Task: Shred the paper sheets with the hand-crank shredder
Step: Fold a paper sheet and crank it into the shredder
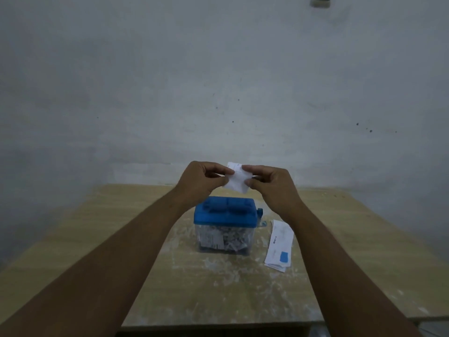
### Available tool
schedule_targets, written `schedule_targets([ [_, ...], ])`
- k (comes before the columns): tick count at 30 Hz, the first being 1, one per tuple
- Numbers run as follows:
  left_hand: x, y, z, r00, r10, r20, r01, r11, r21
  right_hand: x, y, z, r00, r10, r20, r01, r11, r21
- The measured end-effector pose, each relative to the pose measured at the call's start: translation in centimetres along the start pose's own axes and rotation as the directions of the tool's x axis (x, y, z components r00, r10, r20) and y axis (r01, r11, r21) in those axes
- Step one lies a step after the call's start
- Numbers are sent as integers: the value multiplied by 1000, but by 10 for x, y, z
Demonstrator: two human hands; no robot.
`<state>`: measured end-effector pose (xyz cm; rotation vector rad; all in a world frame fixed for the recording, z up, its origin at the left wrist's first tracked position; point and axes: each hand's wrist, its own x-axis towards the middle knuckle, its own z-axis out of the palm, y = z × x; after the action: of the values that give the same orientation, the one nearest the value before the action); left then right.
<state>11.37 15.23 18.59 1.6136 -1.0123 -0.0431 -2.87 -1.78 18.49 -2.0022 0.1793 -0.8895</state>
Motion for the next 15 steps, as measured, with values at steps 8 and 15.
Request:
schedule_targets([
  [8, -1, -47, 8, 1000, -25, -8, 26, 997, 68, 14, 37, 28, 1000, 18, 2, -18, 991, -131],
  [15, -3, -70, 10, 999, -32, 10, 31, 996, 80, 14, 56, 40, 1000, 14, 12, -12, 988, -156],
])
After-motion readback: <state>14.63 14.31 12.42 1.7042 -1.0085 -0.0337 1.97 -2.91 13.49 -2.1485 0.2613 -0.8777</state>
